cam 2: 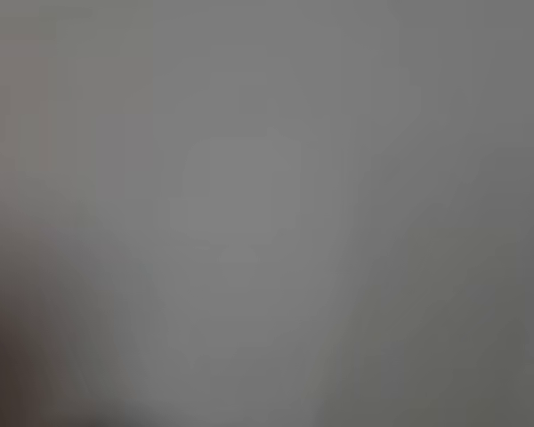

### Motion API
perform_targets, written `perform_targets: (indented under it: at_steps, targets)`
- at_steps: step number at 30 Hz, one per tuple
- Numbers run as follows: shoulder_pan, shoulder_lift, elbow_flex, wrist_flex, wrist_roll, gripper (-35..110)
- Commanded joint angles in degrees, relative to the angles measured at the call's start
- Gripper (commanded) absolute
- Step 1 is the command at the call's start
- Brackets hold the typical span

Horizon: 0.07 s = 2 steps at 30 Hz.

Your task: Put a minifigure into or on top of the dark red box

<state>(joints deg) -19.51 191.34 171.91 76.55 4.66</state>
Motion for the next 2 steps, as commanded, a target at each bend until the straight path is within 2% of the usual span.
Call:
perform_targets:
  at_steps: [1,2]
  targets:
    - [-1.1,0.6,0.3,0.5,-0.2,0]
    - [-1.1,0.6,0.3,0.5,-0.2,0]
